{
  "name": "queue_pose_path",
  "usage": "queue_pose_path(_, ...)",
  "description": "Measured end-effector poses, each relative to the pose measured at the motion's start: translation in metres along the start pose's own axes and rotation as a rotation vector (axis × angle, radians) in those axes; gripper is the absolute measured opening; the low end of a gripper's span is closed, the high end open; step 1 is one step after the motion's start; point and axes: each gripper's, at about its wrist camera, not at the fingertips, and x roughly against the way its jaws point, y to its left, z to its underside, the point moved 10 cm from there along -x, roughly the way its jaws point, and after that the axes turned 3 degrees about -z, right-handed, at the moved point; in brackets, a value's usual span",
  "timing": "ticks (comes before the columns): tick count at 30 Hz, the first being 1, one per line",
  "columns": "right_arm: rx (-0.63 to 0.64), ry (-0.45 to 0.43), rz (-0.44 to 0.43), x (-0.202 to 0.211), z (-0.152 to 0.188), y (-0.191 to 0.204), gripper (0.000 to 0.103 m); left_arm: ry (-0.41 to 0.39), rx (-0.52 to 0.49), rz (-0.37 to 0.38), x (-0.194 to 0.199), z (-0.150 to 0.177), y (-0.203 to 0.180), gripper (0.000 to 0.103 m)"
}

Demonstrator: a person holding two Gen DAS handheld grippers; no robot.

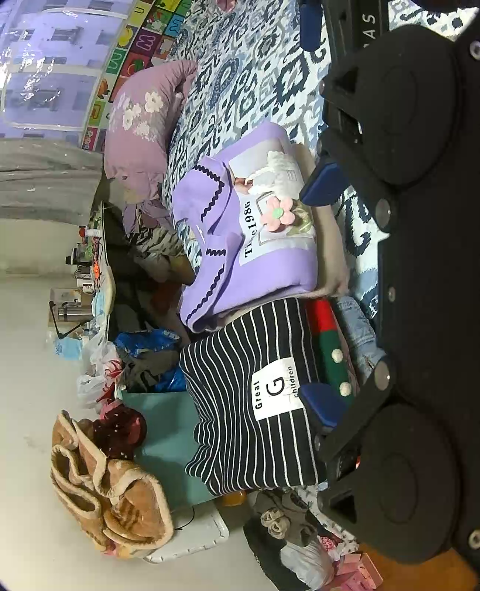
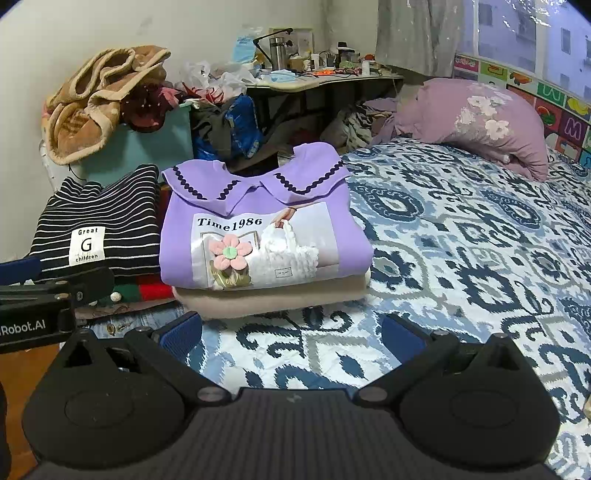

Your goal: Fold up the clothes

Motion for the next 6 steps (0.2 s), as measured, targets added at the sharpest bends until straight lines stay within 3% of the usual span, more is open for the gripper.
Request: queue_pose_path(6,-0.006,-0.002,-0.001,0.0019,-0.0004,-0.0019,0.103,-0.016,0.011,0.028,0.0053,-0.0013,-0.0037,0.103)
